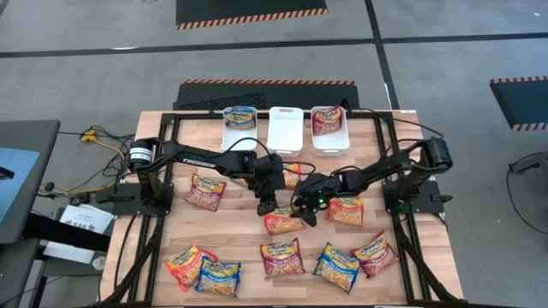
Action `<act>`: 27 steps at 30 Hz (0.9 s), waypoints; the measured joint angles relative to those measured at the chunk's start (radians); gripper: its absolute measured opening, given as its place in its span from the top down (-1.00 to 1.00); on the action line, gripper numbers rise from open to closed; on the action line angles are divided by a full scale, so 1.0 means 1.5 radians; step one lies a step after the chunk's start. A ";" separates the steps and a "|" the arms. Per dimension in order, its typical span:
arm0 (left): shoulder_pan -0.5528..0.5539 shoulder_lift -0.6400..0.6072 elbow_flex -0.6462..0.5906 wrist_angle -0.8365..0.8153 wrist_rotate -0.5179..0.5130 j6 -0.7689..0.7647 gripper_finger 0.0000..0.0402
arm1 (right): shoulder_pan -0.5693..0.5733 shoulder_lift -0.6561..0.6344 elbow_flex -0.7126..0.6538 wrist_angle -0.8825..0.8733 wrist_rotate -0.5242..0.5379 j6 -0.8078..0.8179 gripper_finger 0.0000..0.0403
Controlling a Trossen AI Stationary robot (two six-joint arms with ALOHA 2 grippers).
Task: Sort Maruchan noodles
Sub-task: Put the orange noodle pack into the center white bin
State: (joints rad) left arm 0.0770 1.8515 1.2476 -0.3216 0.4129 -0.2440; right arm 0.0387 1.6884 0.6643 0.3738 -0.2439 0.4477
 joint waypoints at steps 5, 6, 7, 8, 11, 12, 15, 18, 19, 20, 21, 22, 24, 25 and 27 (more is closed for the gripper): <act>0.000 0.000 0.000 0.004 -0.006 -0.001 1.00 | -0.002 0.044 0.030 0.001 -0.035 0.016 -0.06; 0.000 0.000 0.000 0.004 -0.010 -0.001 1.00 | -0.002 0.050 0.036 0.001 -0.044 0.016 -0.02; 0.000 0.000 0.000 0.004 -0.012 -0.001 1.00 | -0.002 0.056 0.042 0.000 -0.051 0.016 0.03; 0.000 0.000 0.000 0.004 -0.012 -0.001 1.00 | -0.001 0.063 0.049 -0.001 -0.058 0.016 0.10; 0.000 0.000 0.000 0.004 -0.015 -0.001 1.00 | -0.002 0.068 0.063 -0.011 -0.073 0.016 0.37; 0.000 0.000 0.000 0.003 -0.019 -0.001 1.00 | -0.001 0.068 0.068 -0.018 -0.074 0.016 0.48; 0.002 0.000 0.000 0.002 -0.022 -0.003 1.00 | -0.001 0.065 0.070 -0.026 -0.080 0.015 0.83; 0.007 -0.004 0.000 -0.001 -0.022 -0.003 1.00 | -0.001 0.060 0.070 -0.031 -0.080 0.013 0.93; 0.010 -0.009 0.000 -0.004 -0.022 -0.003 1.00 | -0.001 0.060 0.070 -0.035 -0.080 0.016 0.93; 0.012 -0.015 0.000 -0.010 -0.022 -0.003 1.00 | -0.001 0.060 0.070 -0.038 -0.080 0.019 0.94; 0.013 -0.020 0.000 -0.009 -0.022 -0.003 1.00 | -0.001 0.060 0.070 -0.039 -0.080 0.021 0.95; 0.015 -0.027 0.000 -0.008 -0.024 -0.002 1.00 | -0.001 0.060 0.070 -0.041 -0.080 0.022 0.96; 0.019 -0.045 0.000 -0.023 -0.030 0.003 1.00 | -0.001 0.060 0.072 -0.045 -0.080 0.027 0.97; 0.021 -0.057 0.000 -0.024 -0.039 0.010 1.00 | -0.001 0.060 0.074 -0.048 -0.080 0.028 0.97; 0.025 -0.079 0.000 -0.036 -0.055 0.018 1.00 | -0.001 0.042 0.075 -0.072 -0.077 0.028 0.97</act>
State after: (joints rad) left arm 0.1138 1.7325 1.2476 -0.3751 0.3298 -0.2168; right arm 0.0376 1.7519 0.7771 0.2651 -0.3596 0.4890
